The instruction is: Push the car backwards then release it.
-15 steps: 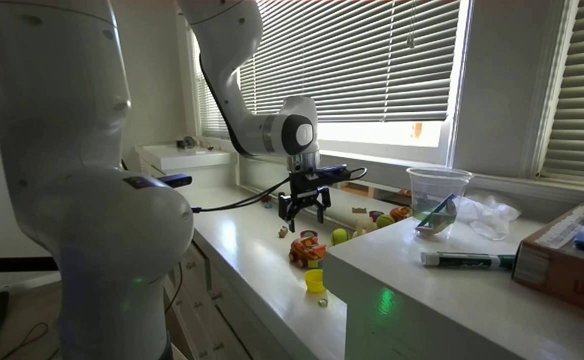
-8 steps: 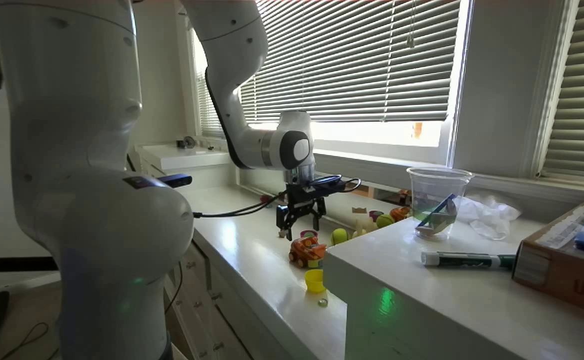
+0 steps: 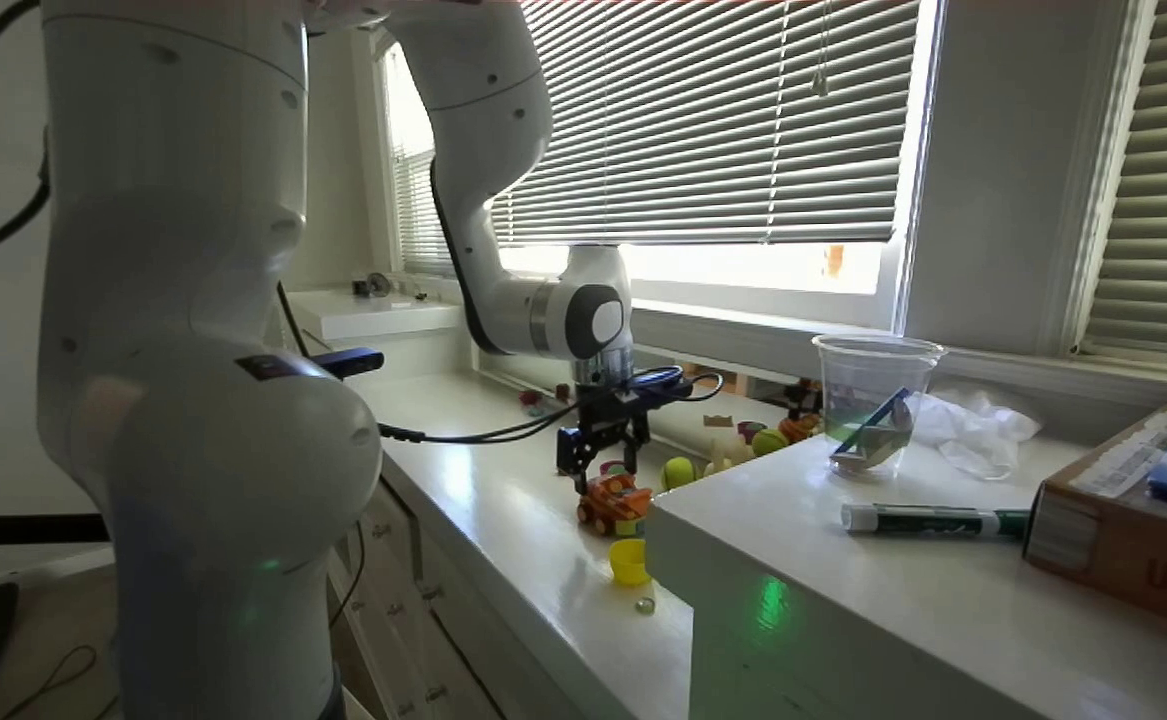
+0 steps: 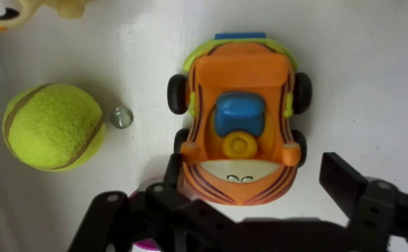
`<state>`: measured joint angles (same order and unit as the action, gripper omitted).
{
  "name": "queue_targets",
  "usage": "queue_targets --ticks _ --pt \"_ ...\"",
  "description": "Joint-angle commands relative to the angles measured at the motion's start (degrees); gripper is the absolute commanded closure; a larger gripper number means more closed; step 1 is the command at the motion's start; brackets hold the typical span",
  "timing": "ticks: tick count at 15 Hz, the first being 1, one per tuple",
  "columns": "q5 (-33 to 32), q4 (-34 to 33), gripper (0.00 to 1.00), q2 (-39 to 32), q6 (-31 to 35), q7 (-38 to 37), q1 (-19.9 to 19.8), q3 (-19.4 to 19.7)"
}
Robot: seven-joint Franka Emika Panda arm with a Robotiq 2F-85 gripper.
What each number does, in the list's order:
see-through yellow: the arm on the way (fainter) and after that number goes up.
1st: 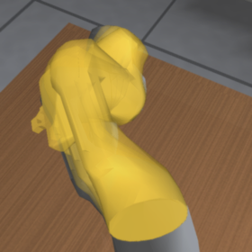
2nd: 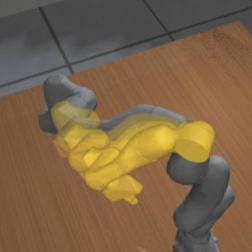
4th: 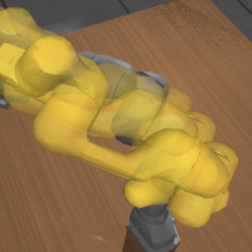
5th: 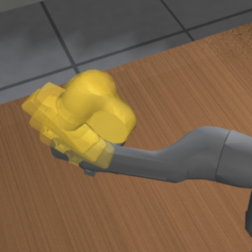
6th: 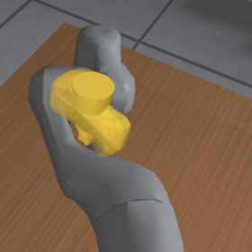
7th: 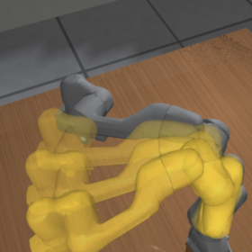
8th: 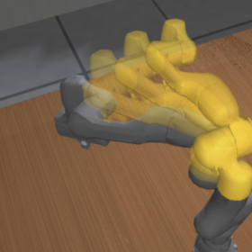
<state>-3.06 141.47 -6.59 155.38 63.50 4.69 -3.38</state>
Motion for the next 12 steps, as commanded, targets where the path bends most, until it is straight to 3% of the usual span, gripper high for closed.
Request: queue_targets --ticks 1,9,11,12 --pt "1.8 -1.5 0.0 -2.1 1.6 4.3 -2.2 -2.0" --pt "1.8 -2.6 0.0 -4.2 1.6 7.2 -4.3 -3.3" --pt "1.7 -2.6 0.28 -4.6 2.0 7.3 -4.6 -3.5" --pt "1.5 -2.6 0.34 -4.7 2.4 7.2 -4.7 -3.5"
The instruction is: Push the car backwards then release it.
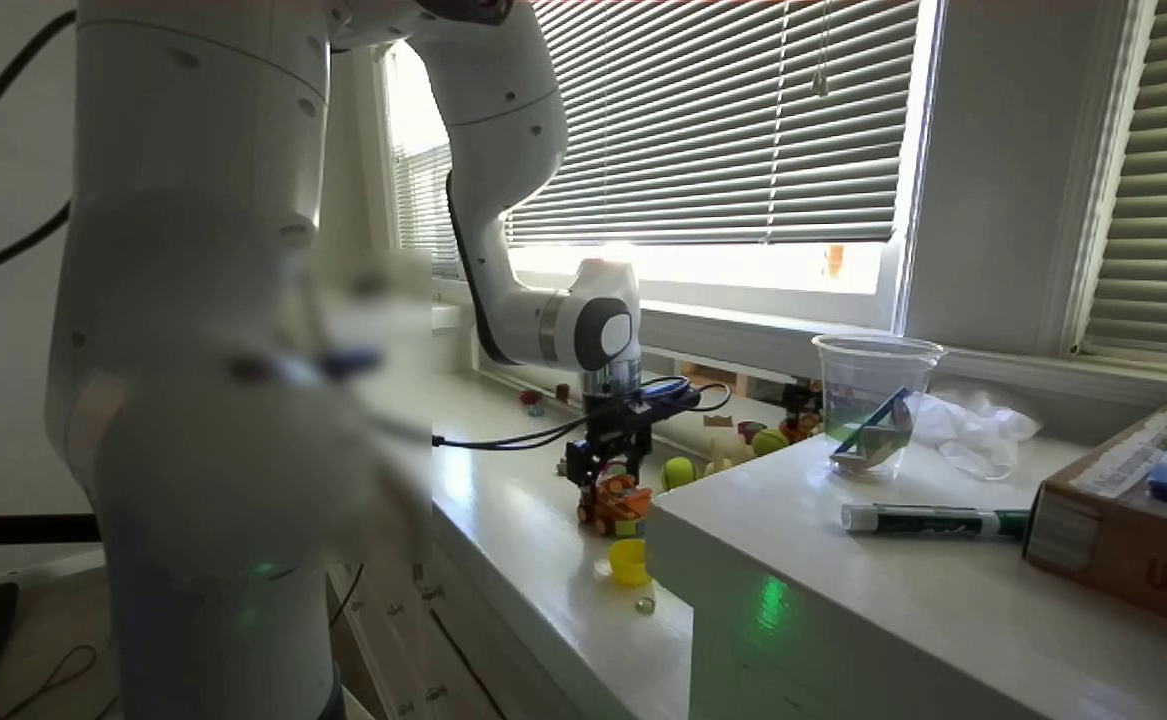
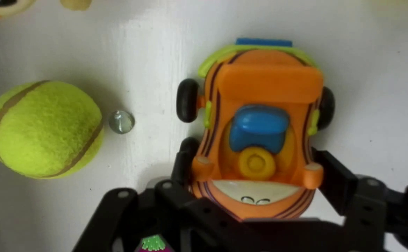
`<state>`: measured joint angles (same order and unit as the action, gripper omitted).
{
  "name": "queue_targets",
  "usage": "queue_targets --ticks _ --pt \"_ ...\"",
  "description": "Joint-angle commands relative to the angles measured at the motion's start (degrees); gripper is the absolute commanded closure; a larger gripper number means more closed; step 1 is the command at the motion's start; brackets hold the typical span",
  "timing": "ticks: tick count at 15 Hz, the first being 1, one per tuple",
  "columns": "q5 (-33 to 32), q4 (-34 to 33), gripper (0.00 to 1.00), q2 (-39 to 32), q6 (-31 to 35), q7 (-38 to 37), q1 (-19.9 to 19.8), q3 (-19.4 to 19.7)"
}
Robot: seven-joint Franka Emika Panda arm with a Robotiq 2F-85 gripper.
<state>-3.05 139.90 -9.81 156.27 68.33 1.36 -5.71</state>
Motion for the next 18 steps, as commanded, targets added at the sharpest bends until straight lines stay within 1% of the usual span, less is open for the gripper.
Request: queue_targets --ticks 1,6,11,15,18 --pt "1.2 -1.0 0.38 -1.4 1.7 2.1 -1.4 -1.3" --pt "0.9 -0.4 0.39 0.5 0.4 0.8 -0.8 -1.9" --pt "1.2 -0.1 0.39 2.5 -1.6 -1.1 0.7 -3.9" --pt "1.0 -0.7 0.39 2.7 -1.8 -2.5 2.0 -5.5" --pt "0.4 -1.9 0.39 1.6 -1.3 -3.9 3.1 -6.1"
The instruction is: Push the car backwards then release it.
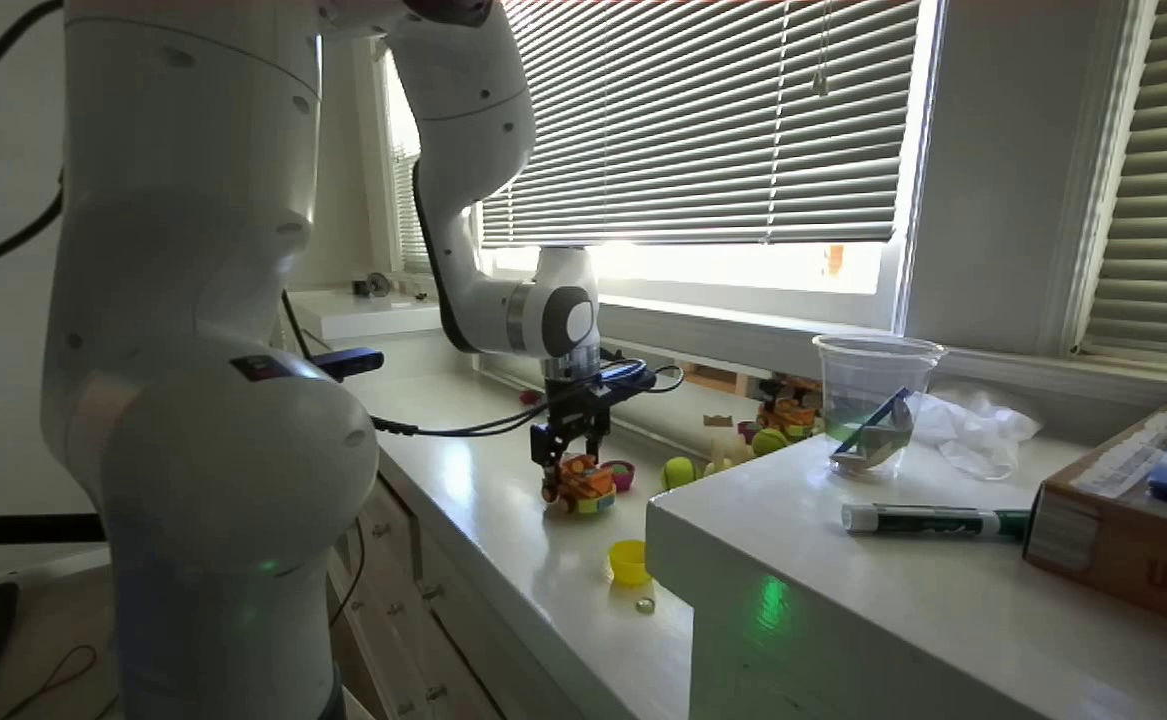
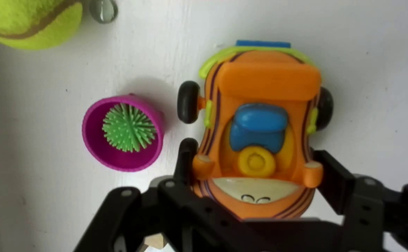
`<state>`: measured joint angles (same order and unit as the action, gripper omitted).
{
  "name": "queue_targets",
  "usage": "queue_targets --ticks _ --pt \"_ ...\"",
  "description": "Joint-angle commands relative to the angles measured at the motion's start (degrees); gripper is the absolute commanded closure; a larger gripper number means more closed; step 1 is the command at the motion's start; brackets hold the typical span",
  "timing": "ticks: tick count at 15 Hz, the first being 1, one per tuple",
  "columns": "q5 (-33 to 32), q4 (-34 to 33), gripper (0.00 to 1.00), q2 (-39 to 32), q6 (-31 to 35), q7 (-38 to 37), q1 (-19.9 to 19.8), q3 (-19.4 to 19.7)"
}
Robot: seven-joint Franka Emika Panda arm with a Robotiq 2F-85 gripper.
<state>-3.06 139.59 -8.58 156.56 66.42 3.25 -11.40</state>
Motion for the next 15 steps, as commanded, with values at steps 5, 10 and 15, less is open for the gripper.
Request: queue_targets --ticks 5,10,15 --pt "0.0 -4.5 0.39 -1.7 -1.9 -7.5 2.8 -0.8" --pt "-1.1 -7.9 0.39 -4.1 -3.9 -14.1 5.0 -1.5" --pt "-4.2 -10.4 0.39 -6.9 -4.8 -19.0 7.2 -1.8"
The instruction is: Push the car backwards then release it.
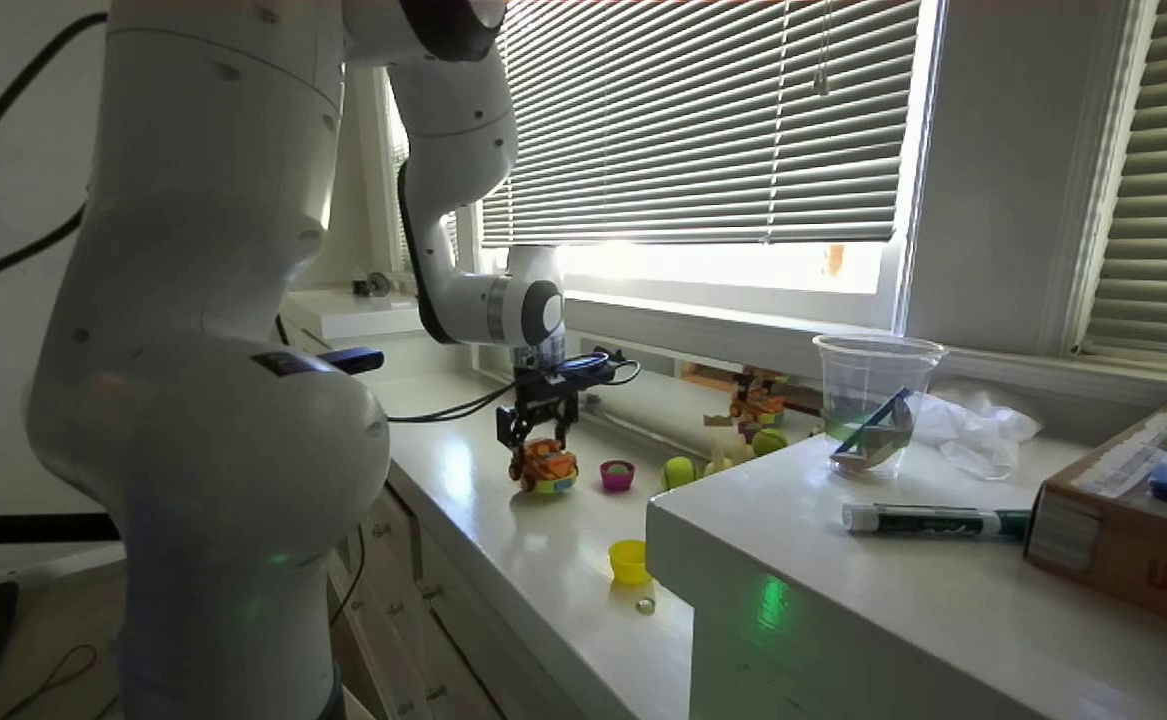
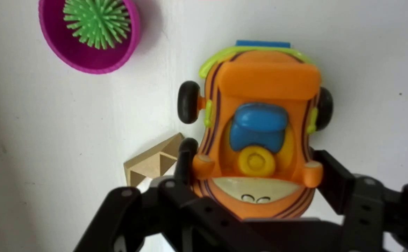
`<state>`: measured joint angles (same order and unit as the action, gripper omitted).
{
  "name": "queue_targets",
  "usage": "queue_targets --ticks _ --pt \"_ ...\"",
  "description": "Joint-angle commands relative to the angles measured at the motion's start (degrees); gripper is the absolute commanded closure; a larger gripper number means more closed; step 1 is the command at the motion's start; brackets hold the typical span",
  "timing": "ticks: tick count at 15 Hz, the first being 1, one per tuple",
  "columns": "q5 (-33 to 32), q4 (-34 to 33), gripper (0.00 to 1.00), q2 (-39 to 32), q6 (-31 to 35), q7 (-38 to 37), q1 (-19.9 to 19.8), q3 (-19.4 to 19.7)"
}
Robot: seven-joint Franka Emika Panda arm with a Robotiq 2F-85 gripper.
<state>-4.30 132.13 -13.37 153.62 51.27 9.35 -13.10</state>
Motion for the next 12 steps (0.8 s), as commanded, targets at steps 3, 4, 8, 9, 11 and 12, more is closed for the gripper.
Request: queue_targets --ticks 3,4,8,9,11,12 --pt "-5.9 -3.8 0.39 -3.6 -2.3 -5.7 2.0 0.2" --pt "-6.7 -4.1 0.39 -4.0 -2.7 -6.1 2.1 0.2" --pt "-9.4 -5.0 0.39 -4.9 -3.8 -7.1 2.2 0.5" --pt "-9.7 -4.9 0.39 -4.9 -4.1 -7.2 2.1 0.6" --pt "-10.2 -4.9 0.39 -4.7 -4.8 -7.0 1.9 0.6" --pt "-10.0 -4.6 0.39 -4.5 -5.0 -6.8 1.7 0.5"
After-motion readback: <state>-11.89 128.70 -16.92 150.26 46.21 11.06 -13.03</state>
